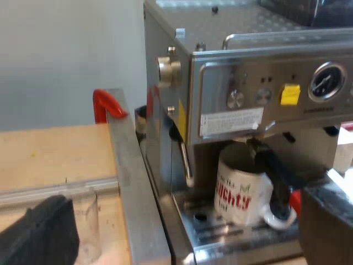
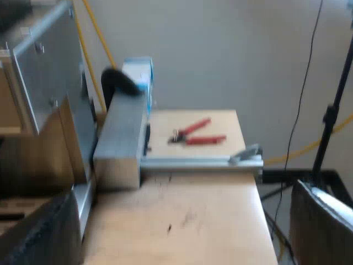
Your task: Place mug into machine
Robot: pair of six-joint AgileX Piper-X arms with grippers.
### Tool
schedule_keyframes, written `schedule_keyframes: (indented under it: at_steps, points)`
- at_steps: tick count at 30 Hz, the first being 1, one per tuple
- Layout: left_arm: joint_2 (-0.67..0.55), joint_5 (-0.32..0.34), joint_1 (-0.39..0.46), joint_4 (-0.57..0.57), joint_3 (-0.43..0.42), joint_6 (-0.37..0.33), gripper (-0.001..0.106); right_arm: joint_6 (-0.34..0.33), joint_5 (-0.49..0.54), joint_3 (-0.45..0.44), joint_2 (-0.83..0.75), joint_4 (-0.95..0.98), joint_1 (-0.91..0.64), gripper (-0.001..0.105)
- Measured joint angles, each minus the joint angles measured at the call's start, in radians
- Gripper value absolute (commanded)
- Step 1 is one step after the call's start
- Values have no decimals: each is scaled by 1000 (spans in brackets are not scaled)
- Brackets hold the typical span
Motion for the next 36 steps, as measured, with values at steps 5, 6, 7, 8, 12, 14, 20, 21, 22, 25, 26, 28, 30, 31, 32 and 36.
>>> schedule_keyframes:
  at_steps: [5, 6, 7, 8, 12, 14, 20, 21, 22, 25, 26, 28, 30, 31, 32, 36]
  points:
    - [0, 0, 0, 45, 0, 0, 82, -15, -80, 12, 0, 37, 8, 78]
    - [0, 0, 0, 55, 0, 0, 82, -18, -91, 17, 0, 37, 8, 78]
    - [0, 0, 0, 60, 0, 0, 82, -20, -96, 19, 0, 37, 8, 78]
    - [0, 0, 0, 61, 0, 0, 82, -20, -96, 19, 0, 37, 8, 78]
    - [0, 0, 0, 61, 3, 0, 82, -1, -125, 76, 0, 46, 8, 78]
    - [0, 0, 0, 61, 5, 0, 82, 8, -125, 105, 0, 47, 8, 78]
    - [0, 0, 0, 59, 58, 0, 82, 13, -125, 192, 2, 45, 8, 78]
    - [0, 0, 0, 59, 68, 0, 82, 13, -125, 204, 2, 45, 8, 78]
    - [0, 0, 0, 59, 76, 0, 82, 13, -125, 213, 2, 45, 8, 78]
    - [0, 0, 0, 59, 109, 0, 82, 13, -125, 236, 2, 45, 8, 78]
    - [0, 0, 0, 57, 113, 0, 82, 13, -125, 246, 2, 45, 8, 78]
    - [0, 0, 0, 54, 133, 0, 82, 13, -125, 262, 2, 45, 8, 78]
    - [0, 0, 0, 47, 159, 0, 82, 13, -125, 277, 2, 45, 8, 78]
    - [0, 0, 0, 45, 167, 0, 82, 13, -125, 283, 2, 45, 8, 78]
    - [0, 0, 0, 42, 174, 0, 82, 13, -125, 290, 2, 45, 8, 78]
    - [0, 0, 0, 28, 208, 1, 82, 13, -125, 308, 2, 45, 8, 78]
